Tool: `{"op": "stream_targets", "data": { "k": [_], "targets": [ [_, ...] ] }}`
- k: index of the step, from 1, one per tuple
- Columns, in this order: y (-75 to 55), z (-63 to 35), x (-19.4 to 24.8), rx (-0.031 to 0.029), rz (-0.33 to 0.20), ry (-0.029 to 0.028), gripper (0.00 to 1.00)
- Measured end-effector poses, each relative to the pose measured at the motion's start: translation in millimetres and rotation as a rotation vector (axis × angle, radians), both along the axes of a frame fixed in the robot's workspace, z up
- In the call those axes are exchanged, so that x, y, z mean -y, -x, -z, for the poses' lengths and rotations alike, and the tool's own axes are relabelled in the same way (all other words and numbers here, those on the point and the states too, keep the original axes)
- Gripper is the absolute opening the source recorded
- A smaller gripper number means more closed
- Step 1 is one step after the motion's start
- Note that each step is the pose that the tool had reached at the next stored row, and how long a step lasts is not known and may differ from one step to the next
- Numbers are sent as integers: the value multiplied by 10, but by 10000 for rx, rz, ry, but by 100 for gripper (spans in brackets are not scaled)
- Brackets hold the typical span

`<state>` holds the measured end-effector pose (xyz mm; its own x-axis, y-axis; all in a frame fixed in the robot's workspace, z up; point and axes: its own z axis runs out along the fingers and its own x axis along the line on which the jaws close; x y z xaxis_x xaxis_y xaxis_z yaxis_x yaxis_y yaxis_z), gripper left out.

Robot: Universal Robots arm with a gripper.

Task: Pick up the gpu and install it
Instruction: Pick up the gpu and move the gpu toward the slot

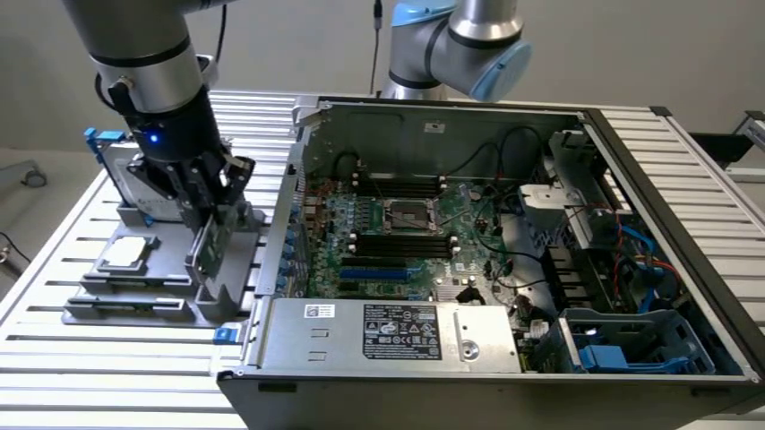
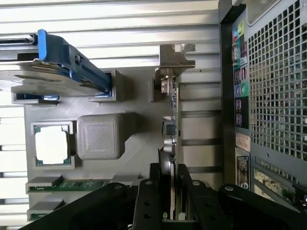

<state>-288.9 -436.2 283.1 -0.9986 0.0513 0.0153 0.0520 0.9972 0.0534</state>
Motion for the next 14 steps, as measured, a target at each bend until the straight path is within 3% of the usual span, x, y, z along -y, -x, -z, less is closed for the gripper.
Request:
{"op": "stream_targets", "data": {
  "k": [14],
  "targets": [
    [0, -637, 0, -2, 1, 2, 26]
  ]
}}
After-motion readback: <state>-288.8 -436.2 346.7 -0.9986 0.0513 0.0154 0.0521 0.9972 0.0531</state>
